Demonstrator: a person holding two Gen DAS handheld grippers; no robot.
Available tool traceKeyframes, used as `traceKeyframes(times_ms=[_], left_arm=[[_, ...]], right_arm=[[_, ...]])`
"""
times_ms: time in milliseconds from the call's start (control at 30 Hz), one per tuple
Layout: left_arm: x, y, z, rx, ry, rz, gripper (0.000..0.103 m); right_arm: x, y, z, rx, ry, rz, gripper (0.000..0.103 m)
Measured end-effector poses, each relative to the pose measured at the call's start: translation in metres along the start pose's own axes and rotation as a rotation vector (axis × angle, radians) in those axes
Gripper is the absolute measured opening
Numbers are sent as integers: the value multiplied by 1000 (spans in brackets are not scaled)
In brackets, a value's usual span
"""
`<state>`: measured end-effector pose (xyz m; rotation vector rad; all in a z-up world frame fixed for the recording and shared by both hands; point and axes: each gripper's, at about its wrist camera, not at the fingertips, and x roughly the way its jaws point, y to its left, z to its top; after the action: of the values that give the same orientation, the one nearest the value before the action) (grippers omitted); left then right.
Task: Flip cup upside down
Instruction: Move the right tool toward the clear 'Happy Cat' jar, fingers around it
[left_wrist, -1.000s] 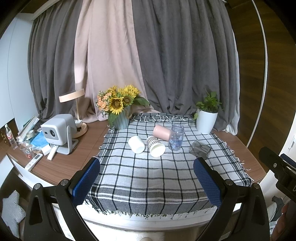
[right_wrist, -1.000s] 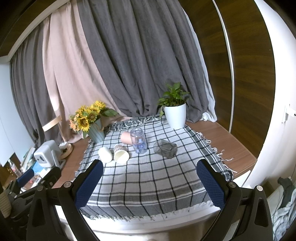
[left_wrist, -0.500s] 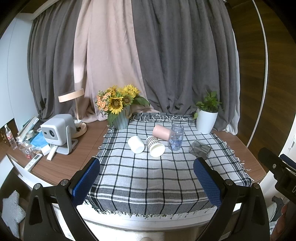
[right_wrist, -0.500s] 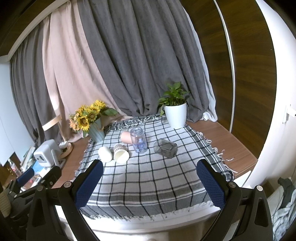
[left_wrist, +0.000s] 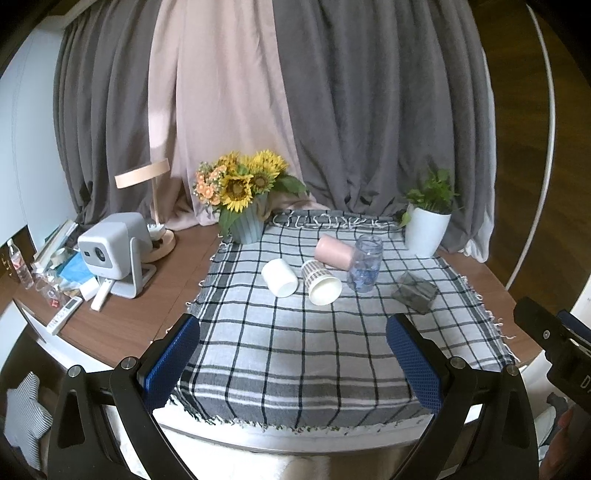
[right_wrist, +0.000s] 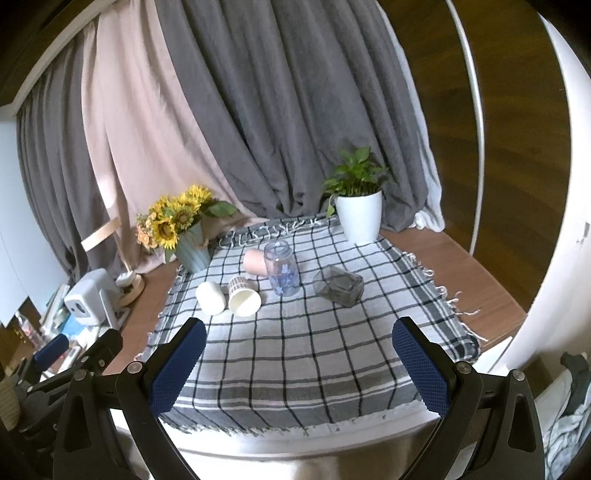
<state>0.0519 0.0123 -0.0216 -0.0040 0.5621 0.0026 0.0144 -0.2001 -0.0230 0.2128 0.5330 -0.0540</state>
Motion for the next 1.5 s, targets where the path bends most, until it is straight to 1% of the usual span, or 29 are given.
traceKeyframes(times_ms=[233,367,467,600,767,833,1000,1200,1367,1500], left_arm=[[63,11,29,10,10,-7,103],[111,18,44,8,54,-23,103],[145,22,51,17,88,-15,103],[187,26,56,35,130,-10,103],[234,30,59,43,168,-11,103],[254,31,59,57,181,3,103],[300,32,59,56,230,-2,103],[329,29,59,57,259,2,103],[347,26,56,50,287,11,103],[359,23,54,52,308,34,103]], right_arm=[[55,14,21,8,31,-19,101],[101,26,34,-3,72,-41,101],[137,33,42,-4,106,-54,101],[184,42,47,-8,154,-71,101],[244,54,46,-17,214,-69,101],[268,57,44,-23,230,-65,101],[314,60,42,-24,265,-77,101],[357,58,42,-14,286,-94,101],[381,56,42,-5,287,-101,100],[397,53,42,-2,279,-111,97]])
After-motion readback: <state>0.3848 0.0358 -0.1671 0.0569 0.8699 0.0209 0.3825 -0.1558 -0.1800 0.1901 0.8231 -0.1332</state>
